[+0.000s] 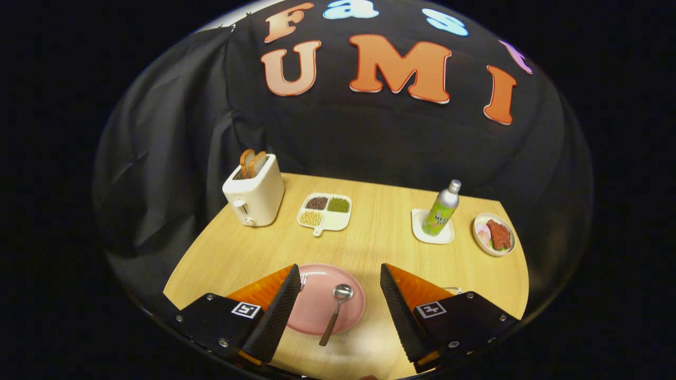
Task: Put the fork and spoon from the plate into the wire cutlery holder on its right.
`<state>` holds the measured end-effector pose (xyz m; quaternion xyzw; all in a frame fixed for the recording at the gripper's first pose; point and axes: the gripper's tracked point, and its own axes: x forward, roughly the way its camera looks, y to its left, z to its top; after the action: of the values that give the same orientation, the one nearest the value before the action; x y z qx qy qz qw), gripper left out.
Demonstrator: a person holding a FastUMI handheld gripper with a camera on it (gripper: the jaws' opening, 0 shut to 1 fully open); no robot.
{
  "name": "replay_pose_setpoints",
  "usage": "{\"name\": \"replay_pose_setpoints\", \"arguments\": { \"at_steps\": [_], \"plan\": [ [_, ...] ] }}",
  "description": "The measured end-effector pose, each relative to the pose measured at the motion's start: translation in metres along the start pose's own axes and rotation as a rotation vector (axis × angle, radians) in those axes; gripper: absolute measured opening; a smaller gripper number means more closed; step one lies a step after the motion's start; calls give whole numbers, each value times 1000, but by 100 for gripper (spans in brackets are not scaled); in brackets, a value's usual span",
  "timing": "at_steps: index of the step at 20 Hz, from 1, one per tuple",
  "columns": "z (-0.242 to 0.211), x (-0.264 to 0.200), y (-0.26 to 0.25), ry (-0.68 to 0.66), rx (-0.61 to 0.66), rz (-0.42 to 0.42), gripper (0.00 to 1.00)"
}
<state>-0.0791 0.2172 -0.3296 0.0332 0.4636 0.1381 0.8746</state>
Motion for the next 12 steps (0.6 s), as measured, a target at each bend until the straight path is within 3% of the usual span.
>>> {"name": "replay_pose_setpoints", "arguments": {
  "at_steps": [7, 12],
  "plan": [
    [-75, 46, 15, 230, 9, 12, 91],
    [-115, 67, 18, 362, 33, 0, 85]
  ]
}}
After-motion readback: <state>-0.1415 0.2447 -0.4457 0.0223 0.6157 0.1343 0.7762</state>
